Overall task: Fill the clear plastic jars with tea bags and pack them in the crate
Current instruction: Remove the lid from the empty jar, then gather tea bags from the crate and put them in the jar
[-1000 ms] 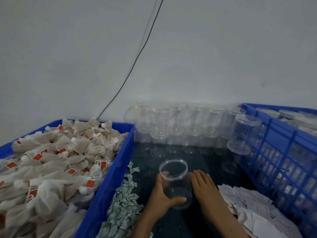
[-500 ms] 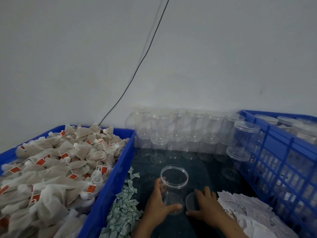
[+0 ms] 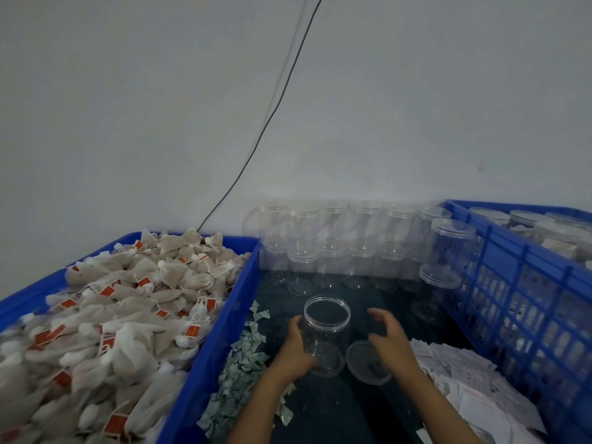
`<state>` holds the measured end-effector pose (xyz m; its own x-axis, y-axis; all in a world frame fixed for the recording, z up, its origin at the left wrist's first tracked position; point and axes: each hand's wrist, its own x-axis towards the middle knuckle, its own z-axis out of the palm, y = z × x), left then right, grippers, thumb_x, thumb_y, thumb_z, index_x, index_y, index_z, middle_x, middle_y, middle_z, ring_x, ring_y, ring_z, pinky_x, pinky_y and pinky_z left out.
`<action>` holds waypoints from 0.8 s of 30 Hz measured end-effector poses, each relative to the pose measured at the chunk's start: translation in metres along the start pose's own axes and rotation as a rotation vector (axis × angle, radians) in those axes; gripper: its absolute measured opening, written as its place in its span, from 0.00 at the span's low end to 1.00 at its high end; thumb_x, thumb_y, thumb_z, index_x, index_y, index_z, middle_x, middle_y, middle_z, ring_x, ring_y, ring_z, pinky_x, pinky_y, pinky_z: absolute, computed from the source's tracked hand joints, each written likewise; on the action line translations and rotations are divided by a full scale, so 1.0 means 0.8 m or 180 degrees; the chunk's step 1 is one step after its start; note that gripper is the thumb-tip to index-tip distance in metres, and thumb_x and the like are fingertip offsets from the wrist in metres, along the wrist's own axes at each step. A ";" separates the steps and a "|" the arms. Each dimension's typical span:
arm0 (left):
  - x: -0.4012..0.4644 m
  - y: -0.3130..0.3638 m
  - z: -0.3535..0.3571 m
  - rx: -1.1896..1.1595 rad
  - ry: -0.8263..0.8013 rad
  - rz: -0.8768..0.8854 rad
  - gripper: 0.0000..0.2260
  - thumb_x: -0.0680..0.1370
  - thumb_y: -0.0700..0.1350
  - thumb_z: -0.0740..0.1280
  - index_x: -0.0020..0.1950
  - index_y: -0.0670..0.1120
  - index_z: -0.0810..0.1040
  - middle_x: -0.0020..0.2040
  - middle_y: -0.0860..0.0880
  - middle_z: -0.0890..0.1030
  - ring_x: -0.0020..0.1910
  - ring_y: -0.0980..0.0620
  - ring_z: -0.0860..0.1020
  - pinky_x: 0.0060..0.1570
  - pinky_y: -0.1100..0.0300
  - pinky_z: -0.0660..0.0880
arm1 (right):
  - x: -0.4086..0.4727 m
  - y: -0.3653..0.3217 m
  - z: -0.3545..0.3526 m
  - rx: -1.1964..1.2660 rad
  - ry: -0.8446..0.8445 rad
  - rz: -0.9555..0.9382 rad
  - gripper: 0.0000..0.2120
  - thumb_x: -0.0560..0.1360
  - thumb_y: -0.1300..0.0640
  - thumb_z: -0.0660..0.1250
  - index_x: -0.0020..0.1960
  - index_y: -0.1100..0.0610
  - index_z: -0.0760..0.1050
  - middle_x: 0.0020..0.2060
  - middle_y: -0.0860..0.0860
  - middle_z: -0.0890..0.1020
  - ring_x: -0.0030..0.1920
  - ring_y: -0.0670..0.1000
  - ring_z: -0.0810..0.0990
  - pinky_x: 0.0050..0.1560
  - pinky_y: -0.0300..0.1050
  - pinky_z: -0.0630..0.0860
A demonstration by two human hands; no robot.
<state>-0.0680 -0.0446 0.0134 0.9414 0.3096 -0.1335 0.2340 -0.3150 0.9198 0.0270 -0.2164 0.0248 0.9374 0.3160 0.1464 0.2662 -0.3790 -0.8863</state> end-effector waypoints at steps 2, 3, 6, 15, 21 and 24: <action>-0.008 0.020 -0.010 0.0209 0.0481 -0.0095 0.30 0.76 0.32 0.62 0.74 0.45 0.55 0.68 0.45 0.69 0.61 0.49 0.73 0.58 0.55 0.74 | -0.002 -0.028 -0.002 0.0577 0.0324 -0.0119 0.21 0.73 0.76 0.59 0.60 0.59 0.74 0.61 0.55 0.76 0.65 0.55 0.72 0.61 0.45 0.69; -0.011 0.033 -0.015 0.0380 0.0786 -0.0066 0.25 0.76 0.33 0.61 0.72 0.44 0.59 0.67 0.44 0.69 0.60 0.48 0.73 0.58 0.54 0.73 | -0.004 -0.044 -0.003 0.0798 0.0430 -0.0183 0.21 0.72 0.77 0.57 0.58 0.60 0.76 0.58 0.55 0.78 0.63 0.54 0.74 0.61 0.46 0.70; -0.023 0.076 -0.037 0.0681 0.1442 0.0298 0.16 0.77 0.37 0.62 0.65 0.45 0.68 0.62 0.47 0.74 0.56 0.50 0.74 0.52 0.58 0.71 | -0.010 -0.097 0.003 0.1189 0.0657 -0.0489 0.20 0.73 0.77 0.56 0.51 0.57 0.78 0.51 0.52 0.81 0.54 0.49 0.78 0.57 0.43 0.73; -0.069 0.123 -0.161 0.1746 0.2035 0.0562 0.09 0.79 0.41 0.61 0.56 0.48 0.77 0.56 0.50 0.80 0.55 0.49 0.77 0.54 0.56 0.73 | -0.031 -0.204 0.092 0.1683 -0.0304 -0.0934 0.18 0.72 0.76 0.57 0.41 0.57 0.77 0.41 0.51 0.82 0.44 0.46 0.80 0.46 0.37 0.76; -0.105 0.053 -0.255 0.3040 0.1173 0.0201 0.12 0.79 0.40 0.63 0.59 0.51 0.78 0.60 0.52 0.78 0.57 0.53 0.76 0.56 0.60 0.73 | -0.034 -0.221 0.162 0.1115 -0.1256 -0.0932 0.16 0.74 0.76 0.55 0.45 0.61 0.78 0.43 0.53 0.82 0.44 0.48 0.80 0.41 0.32 0.77; -0.111 0.024 -0.265 0.3502 0.0458 0.0060 0.13 0.80 0.43 0.63 0.64 0.51 0.76 0.65 0.52 0.76 0.62 0.54 0.74 0.56 0.64 0.67 | -0.032 -0.227 0.197 0.1066 -0.1289 -0.0857 0.16 0.73 0.77 0.54 0.49 0.66 0.78 0.44 0.56 0.81 0.45 0.49 0.80 0.42 0.33 0.76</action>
<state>-0.1990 0.1121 0.1211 0.9269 0.3751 -0.0131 0.3749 -0.9234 0.0824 -0.0809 -0.0190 0.1125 0.6688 0.6948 0.2645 0.3359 0.0350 -0.9413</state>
